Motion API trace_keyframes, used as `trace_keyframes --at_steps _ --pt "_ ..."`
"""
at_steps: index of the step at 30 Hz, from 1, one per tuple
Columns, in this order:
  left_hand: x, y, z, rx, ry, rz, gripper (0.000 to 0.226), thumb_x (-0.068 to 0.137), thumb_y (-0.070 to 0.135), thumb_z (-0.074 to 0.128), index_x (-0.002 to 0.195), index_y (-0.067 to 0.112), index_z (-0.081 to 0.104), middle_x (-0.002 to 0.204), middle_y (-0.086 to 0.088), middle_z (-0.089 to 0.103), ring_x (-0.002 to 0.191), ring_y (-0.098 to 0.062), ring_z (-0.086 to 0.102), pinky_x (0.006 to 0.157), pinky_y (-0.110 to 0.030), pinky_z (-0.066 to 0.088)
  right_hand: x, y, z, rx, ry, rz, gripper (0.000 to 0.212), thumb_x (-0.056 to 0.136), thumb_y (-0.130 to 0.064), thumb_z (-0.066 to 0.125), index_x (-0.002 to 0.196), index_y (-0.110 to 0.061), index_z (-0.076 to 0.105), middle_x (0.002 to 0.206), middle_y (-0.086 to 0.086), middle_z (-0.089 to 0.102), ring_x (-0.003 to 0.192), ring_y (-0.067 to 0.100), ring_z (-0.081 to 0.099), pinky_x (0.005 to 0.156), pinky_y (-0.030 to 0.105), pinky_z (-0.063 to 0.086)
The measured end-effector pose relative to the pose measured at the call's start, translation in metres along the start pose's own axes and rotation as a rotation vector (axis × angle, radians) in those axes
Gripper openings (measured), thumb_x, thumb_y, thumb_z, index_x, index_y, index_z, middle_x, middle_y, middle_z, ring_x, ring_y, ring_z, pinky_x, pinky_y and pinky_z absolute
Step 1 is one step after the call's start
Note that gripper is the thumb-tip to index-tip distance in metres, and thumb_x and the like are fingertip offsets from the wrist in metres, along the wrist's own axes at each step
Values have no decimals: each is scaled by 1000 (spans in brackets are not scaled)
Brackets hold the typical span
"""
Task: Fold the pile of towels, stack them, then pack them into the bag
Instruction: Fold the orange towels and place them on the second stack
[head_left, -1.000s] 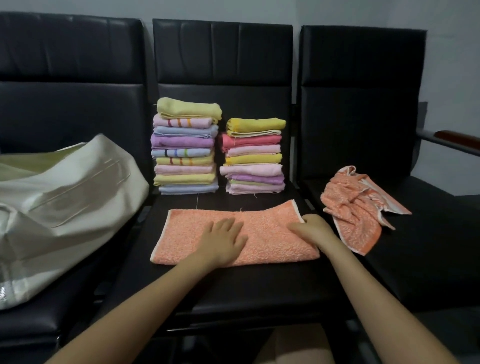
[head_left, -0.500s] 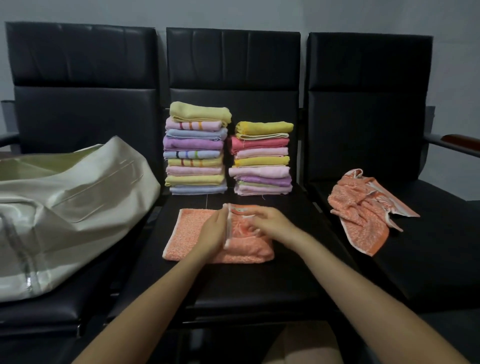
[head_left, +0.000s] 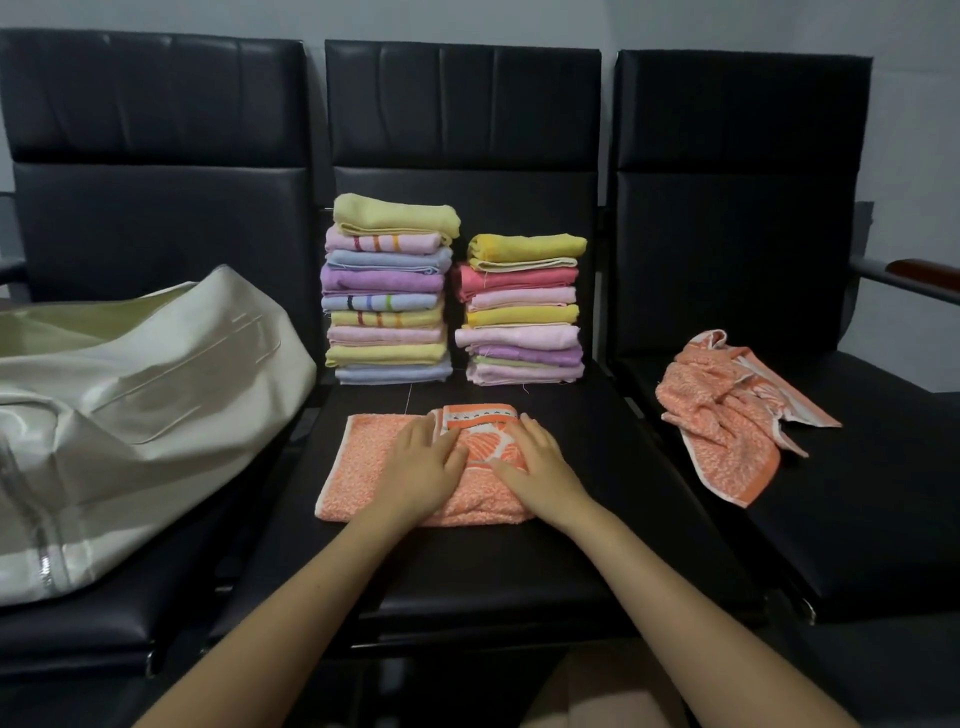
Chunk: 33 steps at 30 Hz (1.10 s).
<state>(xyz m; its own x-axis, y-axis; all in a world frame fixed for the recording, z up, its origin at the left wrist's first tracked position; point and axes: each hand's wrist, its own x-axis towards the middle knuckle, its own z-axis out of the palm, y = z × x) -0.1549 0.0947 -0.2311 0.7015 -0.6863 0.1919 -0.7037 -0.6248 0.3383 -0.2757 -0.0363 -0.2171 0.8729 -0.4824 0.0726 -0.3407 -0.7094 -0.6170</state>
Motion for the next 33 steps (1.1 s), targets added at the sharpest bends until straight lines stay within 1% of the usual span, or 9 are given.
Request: trace_keyframes --at_steps 3,8,11,14,20,23,27,30,33 --pt "-1 2 0 25 -4 -15 53 103 47 25 152 28 28 162 -7 15 149 -25 10 121 -41 11 1 1 1 -2 107 169 78 91 -59 49 149 -10 33 161 7 17 149 21 5 118 39 16" --pt "-8 5 -5 -73 -17 -14 50 102 42 35 149 27 35 155 -8 34 141 -25 31 116 -39 22 4 -1 -5 86 -22 235 76 80 -60 64 136 -9 54 151 5 36 142 21 28 116 40 27" --pt "-5 6 -11 -336 -70 -16 46 96 34 53 141 24 49 147 -10 42 136 -25 37 115 -42 28 4 -6 -19 461 -48 317 50 75 -37 75 117 -10 67 117 8 67 102 19 65 93 35 53" --pt "-2 18 -26 -607 -49 -65 37 93 22 57 129 17 61 129 -1 57 122 -18 52 105 -37 42 4 -25 -47 625 16 366 24 81 -14 67 105 -9 62 85 5 65 75 16 63 67 25 50" --pt "8 32 -42 -1420 -169 -418 48 103 40 35 115 4 64 97 -11 68 89 -23 63 81 -34 50 0 -69 -60 741 -113 170 40 96 -39 53 112 -6 66 94 2 63 90 17 59 80 31 47" --pt "11 13 -42 -1636 -205 -492 50 99 45 40 104 6 69 98 -17 72 93 -29 67 90 -41 50 -5 -72 -38 582 -161 16 27 94 -22 56 108 -2 69 97 -1 64 95 16 59 81 28 48" --pt "15 -12 -46 -1347 -243 -549 51 88 38 62 127 6 56 114 -17 66 101 -29 65 91 -41 51 7 -56 -3 138 160 -122 24 88 -22 64 111 -15 65 113 -3 56 118 18 49 100 35 43" --pt "20 -20 -45 -769 -75 -425 42 95 22 50 135 9 51 123 -11 60 105 -23 59 87 -34 47 13 -51 16 83 129 54 64 89 -46 59 143 -18 37 146 7 36 138 25 27 110 39 30" --pt "19 -26 -29 -225 -90 -357 45 100 31 32 135 12 52 138 -14 50 126 -32 44 104 -42 37 13 -47 38 -7 74 183 85 91 -62 45 153 -12 15 157 11 22 146 27 14 118 43 17"
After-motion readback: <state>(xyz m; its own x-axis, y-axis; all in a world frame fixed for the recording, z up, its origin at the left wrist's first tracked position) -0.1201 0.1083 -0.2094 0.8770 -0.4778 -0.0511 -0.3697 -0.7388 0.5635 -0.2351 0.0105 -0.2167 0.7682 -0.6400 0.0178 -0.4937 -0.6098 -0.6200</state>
